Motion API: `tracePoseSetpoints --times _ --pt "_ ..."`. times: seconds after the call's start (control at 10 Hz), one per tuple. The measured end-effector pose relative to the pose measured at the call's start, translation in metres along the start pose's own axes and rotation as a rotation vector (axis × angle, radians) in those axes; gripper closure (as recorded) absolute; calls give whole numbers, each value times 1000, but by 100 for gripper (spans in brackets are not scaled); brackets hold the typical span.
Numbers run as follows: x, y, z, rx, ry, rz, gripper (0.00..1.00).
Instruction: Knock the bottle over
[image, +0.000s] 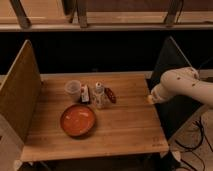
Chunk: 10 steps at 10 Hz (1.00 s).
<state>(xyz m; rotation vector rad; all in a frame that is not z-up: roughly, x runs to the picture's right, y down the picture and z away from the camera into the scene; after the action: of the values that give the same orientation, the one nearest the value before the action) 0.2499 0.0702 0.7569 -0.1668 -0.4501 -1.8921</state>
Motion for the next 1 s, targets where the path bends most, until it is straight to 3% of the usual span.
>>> tracePoseSetpoints --times 0.1,0.3,0.5,0.6,0.8,1.0 --pt "1 0 -2 -9 3 -12 100" --pt "13 -4 -3 -49 8 -87 100" --pt "57 -29 7 -113 40 -289 100" --pt "81 -52 19 -119 57 -391 100" --pt "106 -80 39 -110 63 -509 100" --pt "120 -97 53 -84 61 -547 100"
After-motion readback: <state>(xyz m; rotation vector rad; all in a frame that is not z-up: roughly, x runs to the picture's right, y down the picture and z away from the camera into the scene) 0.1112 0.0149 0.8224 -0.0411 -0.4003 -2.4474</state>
